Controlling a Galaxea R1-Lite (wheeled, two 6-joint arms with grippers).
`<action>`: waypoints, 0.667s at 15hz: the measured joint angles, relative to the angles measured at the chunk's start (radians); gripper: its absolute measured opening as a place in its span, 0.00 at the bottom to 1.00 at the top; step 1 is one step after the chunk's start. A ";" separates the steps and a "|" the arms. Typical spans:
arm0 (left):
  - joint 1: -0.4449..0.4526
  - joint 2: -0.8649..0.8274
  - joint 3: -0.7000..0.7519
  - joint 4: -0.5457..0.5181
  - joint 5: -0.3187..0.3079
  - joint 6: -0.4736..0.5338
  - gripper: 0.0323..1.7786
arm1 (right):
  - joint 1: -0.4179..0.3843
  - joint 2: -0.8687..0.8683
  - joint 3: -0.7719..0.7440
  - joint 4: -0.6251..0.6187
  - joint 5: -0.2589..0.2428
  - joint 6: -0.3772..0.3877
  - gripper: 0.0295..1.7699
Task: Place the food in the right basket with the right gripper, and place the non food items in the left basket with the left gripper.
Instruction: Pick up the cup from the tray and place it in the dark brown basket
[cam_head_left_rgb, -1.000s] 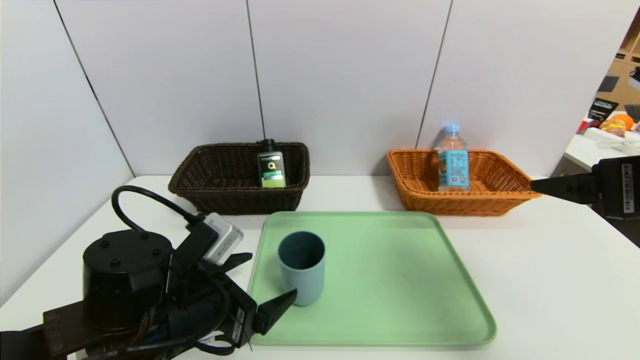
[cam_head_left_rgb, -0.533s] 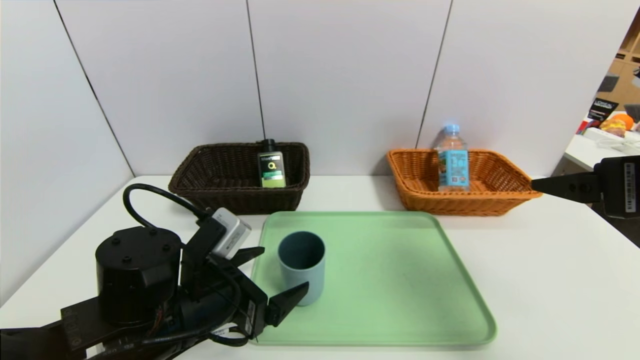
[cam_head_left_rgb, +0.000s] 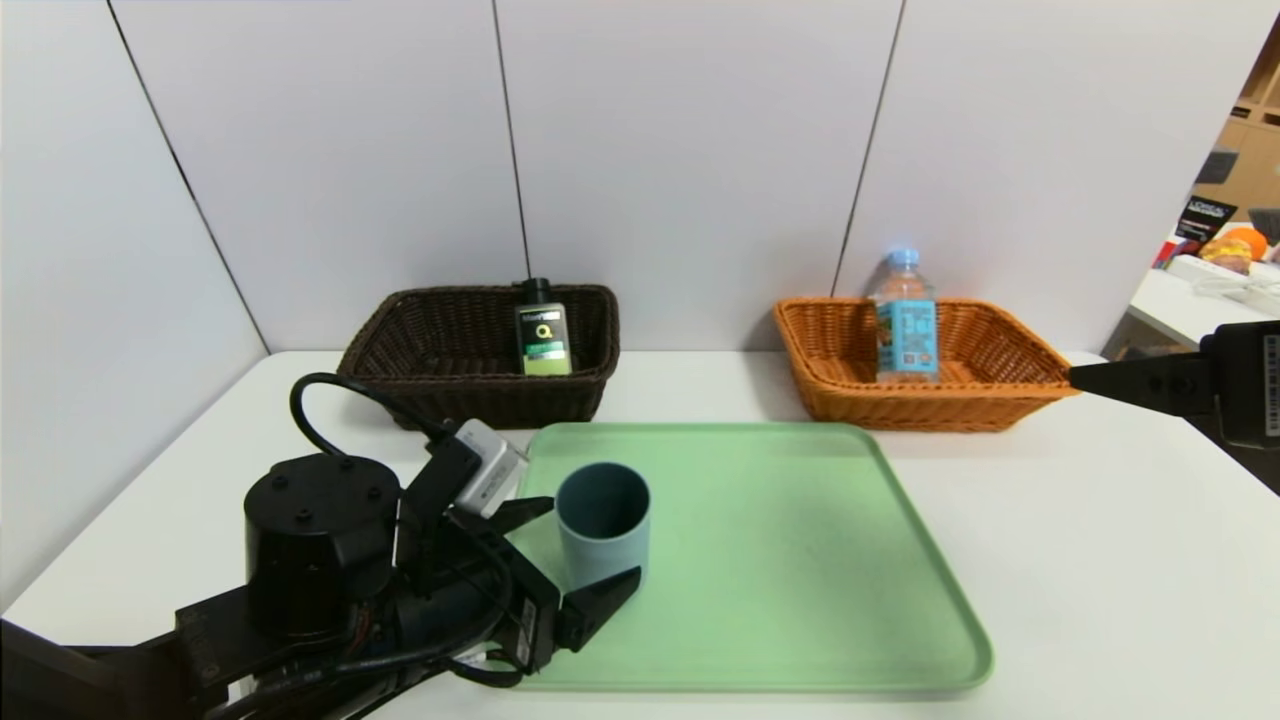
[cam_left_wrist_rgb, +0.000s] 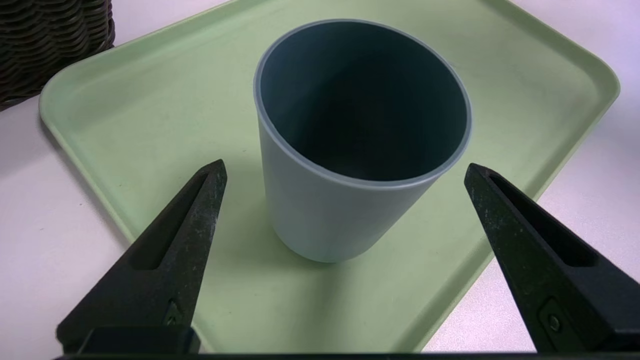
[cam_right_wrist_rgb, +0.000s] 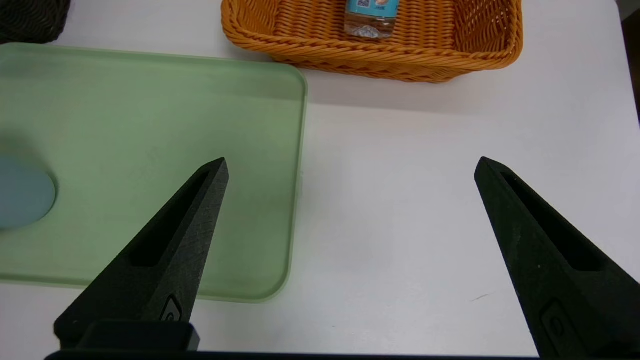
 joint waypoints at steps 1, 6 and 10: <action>0.000 0.008 -0.005 0.000 -0.001 0.000 0.95 | 0.001 -0.001 0.002 0.000 0.000 0.000 0.96; -0.016 0.064 -0.041 -0.028 0.000 -0.008 0.95 | 0.003 -0.007 0.005 0.000 -0.001 0.000 0.96; -0.026 0.121 -0.047 -0.115 0.001 -0.008 0.95 | 0.003 -0.009 0.005 0.000 0.001 0.000 0.96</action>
